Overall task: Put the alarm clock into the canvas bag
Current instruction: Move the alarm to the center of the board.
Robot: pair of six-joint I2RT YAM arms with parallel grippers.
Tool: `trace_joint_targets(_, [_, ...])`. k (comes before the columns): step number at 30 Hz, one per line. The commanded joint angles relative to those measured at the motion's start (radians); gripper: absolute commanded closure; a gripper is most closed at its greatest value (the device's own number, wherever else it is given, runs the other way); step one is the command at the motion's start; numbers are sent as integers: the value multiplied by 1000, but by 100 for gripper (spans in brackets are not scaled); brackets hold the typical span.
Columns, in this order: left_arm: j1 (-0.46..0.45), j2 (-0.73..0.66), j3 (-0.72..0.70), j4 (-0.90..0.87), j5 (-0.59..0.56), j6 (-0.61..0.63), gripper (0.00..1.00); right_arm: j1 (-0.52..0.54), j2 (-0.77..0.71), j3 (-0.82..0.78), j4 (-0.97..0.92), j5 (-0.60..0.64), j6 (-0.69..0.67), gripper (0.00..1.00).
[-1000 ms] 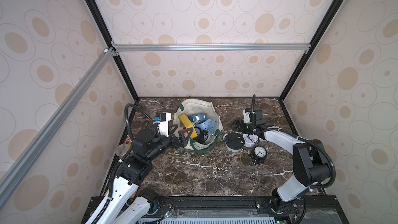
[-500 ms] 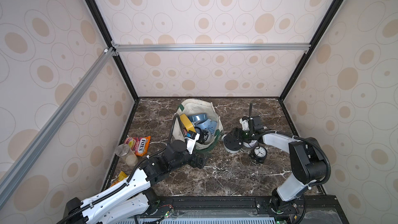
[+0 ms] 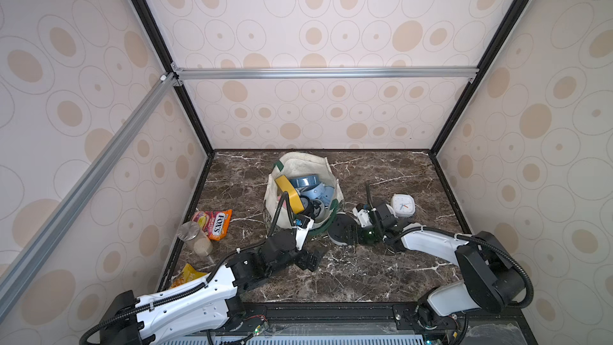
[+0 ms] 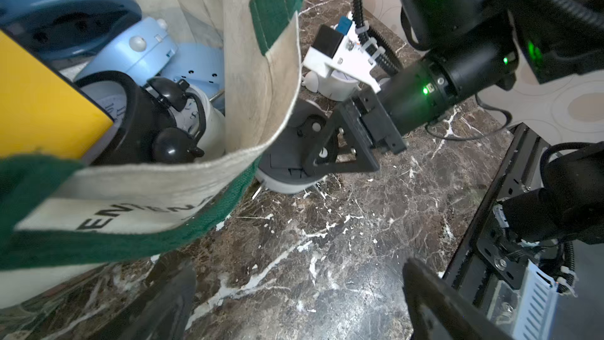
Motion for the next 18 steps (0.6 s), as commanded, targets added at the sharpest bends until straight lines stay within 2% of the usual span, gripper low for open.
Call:
trace_joint_targets(1, [-17, -31, -32, 60, -32, 85, 2, 60, -15, -40, 28, -3, 44, 23])
trace_joint_targets(5, [-49, -12, -31, 56, -35, 147, 2, 55, -168, -51, -34, 72, 44, 19])
trace_joint_targets(8, [-100, 30, -35, 67, -48, 166, 2, 41, -239, -10, -125, 66, 12, 18])
trace_joint_targets(11, [-161, 78, -44, 81, -81, 147, 2, 19, -273, 25, -220, 70, -10, 17])
trace_joint_targets(15, [-227, 130, -85, 150, -141, 87, 1, -61, -318, 5, -206, 25, -10, 13])
trace_joint_targets(18, [-241, 190, -91, 190, -180, 41, 2, -97, -312, 4, -182, -2, -16, 9])
